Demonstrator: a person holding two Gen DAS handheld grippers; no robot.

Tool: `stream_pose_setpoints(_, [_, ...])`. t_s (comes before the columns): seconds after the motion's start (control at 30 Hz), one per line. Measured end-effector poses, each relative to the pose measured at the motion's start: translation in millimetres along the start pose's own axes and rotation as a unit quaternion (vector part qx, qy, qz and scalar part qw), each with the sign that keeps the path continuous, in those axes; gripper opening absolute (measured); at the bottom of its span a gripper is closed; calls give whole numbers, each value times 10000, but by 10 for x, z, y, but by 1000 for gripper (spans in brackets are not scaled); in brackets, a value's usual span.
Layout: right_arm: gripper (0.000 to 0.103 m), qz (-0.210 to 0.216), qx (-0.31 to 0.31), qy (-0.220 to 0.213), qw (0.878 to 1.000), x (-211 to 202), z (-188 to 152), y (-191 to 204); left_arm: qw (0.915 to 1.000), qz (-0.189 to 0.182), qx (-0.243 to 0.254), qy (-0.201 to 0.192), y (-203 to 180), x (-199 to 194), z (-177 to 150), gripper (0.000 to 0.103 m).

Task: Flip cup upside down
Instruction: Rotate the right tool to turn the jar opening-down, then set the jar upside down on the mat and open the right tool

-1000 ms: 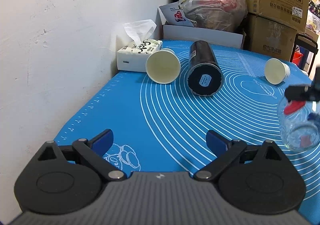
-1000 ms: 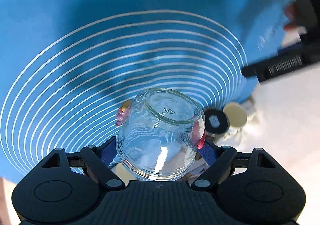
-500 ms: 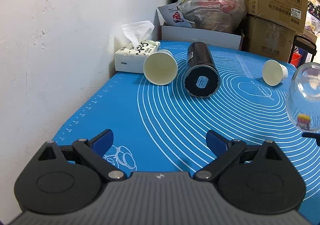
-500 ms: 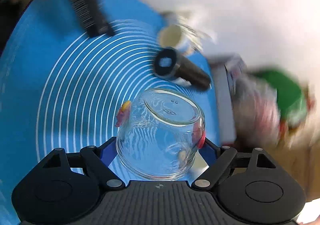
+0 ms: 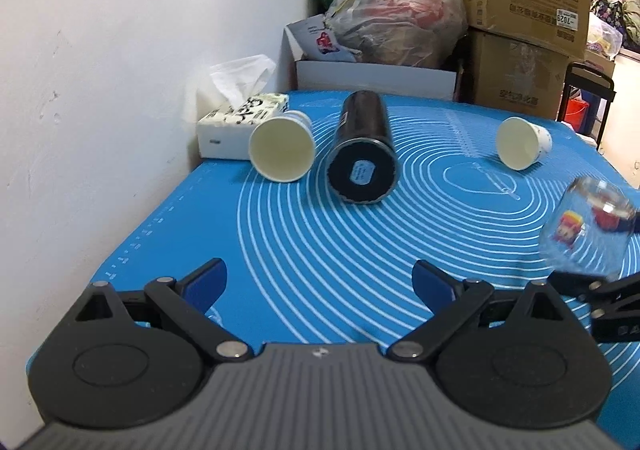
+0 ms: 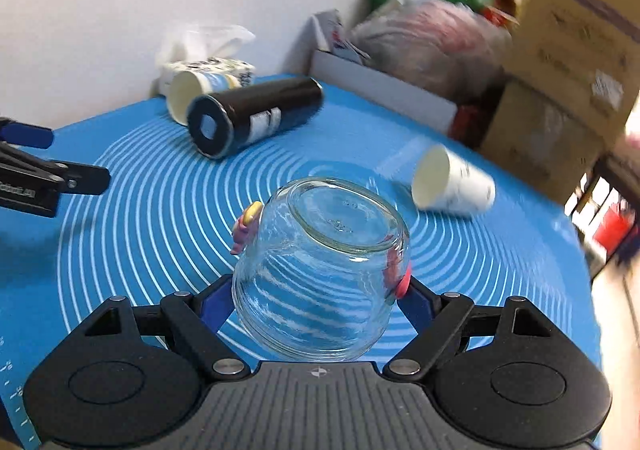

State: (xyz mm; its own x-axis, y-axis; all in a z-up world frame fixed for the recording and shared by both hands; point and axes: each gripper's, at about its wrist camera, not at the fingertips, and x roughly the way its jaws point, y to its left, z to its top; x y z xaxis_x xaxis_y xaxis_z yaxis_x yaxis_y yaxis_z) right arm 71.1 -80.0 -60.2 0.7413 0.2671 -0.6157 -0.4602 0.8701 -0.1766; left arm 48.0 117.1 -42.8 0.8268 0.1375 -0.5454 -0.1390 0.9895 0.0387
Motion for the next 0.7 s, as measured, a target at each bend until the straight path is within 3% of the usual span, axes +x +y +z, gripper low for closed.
stream_pose_setpoints(0.2, [84,-16,459,210,9987,163,-63,-57,10000,-26,20,30,-84,23,3,98])
stream_pose_setpoints(0.5, [84,-84,533,204,9983,139,-84,-47,9999,-53,77,56,-153,2,-4,98])
stream_pose_setpoints(0.7, [90,-170,549,170,9982,123,-100,-31,9999,-65,99,55,-198,-58,16,98])
